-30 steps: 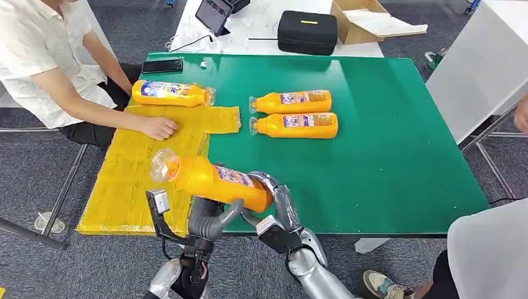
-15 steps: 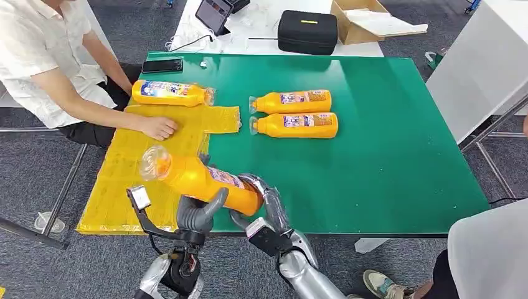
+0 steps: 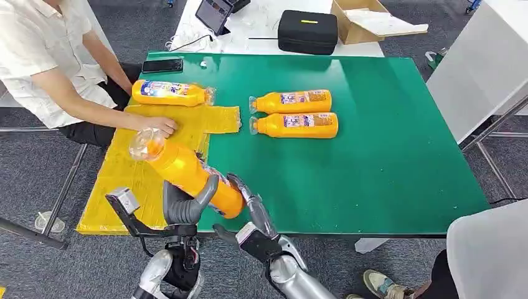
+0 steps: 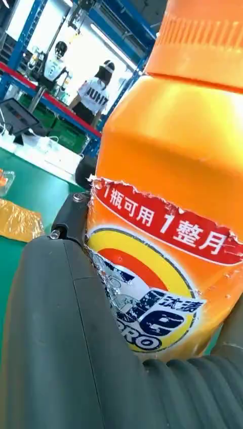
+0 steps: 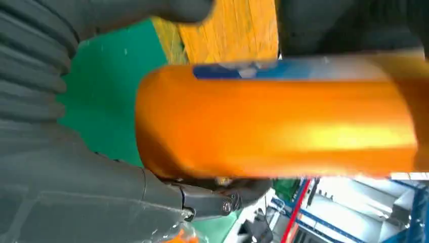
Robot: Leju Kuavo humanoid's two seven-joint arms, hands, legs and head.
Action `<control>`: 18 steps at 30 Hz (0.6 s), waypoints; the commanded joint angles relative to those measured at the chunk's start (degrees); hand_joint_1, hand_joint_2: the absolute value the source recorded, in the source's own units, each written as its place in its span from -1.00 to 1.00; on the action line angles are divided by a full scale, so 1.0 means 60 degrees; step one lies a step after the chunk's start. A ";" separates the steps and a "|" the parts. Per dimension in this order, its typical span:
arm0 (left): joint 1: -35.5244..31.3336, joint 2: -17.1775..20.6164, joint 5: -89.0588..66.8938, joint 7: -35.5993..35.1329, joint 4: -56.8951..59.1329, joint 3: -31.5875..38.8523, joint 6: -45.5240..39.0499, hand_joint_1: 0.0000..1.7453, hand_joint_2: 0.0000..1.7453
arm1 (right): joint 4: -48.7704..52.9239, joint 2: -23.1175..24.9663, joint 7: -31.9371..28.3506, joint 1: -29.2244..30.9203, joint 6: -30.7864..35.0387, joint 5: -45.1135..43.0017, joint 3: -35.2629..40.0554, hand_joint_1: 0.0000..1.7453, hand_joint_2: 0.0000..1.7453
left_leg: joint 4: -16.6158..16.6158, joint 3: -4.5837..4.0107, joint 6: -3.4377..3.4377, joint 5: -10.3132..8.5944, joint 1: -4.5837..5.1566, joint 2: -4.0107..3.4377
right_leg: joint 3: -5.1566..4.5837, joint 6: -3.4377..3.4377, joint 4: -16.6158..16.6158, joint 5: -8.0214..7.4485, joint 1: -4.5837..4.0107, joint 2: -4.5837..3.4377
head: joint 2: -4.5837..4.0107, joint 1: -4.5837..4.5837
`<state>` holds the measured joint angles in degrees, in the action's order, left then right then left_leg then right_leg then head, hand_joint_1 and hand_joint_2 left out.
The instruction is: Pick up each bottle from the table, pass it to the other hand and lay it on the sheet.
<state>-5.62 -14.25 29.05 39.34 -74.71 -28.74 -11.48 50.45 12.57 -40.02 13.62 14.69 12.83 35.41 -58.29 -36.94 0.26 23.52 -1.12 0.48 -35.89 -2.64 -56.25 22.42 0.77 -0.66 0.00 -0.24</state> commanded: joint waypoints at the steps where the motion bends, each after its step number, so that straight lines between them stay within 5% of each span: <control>1: -0.0280 0.0417 -0.1132 0.0110 -0.0296 0.0391 -0.0628 1.00 1.00 | -0.0192 -0.0056 0.0003 -0.0211 0.0409 0.0003 -0.0155 -1.00 -1.00 | 0.0006 0.0078 0.0011 0.0024 0.0005 -0.0004 | 0.0077 0.0022 0.0002 0.0027 -0.0004 0.0016 | 0.0000 0.0000; 13: 0.0466 0.0766 -0.4032 -0.0423 -0.0757 0.2805 -0.3007 1.00 1.00 | 0.1595 -0.1522 0.0326 -0.2284 0.3537 0.1636 -0.2198 -1.00 -1.00 | 0.0020 0.0072 0.0011 0.0022 0.0009 0.0002 | 0.0076 0.0017 0.0018 0.0025 0.0002 0.0018 | 0.0000 0.0000; 18: 0.0501 0.0747 -0.4121 -0.0487 -0.0708 0.2933 -0.3017 1.00 1.00 | 0.1797 -0.1599 0.0355 -0.2428 0.3519 0.1644 -0.2438 -1.00 -1.00 | 0.0009 0.0033 0.0010 0.0016 0.0009 0.0000 | 0.0039 0.0015 0.0009 0.0016 0.0003 0.0013 | 0.0003 0.0000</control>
<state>-2.64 -11.50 5.09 37.07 -79.73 -15.79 -29.42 58.55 6.25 -38.45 1.25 35.43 21.92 26.41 -58.29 -36.99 0.28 23.56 -1.10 0.49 -35.90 -2.63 -56.22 22.44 0.79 -0.66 0.02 -0.24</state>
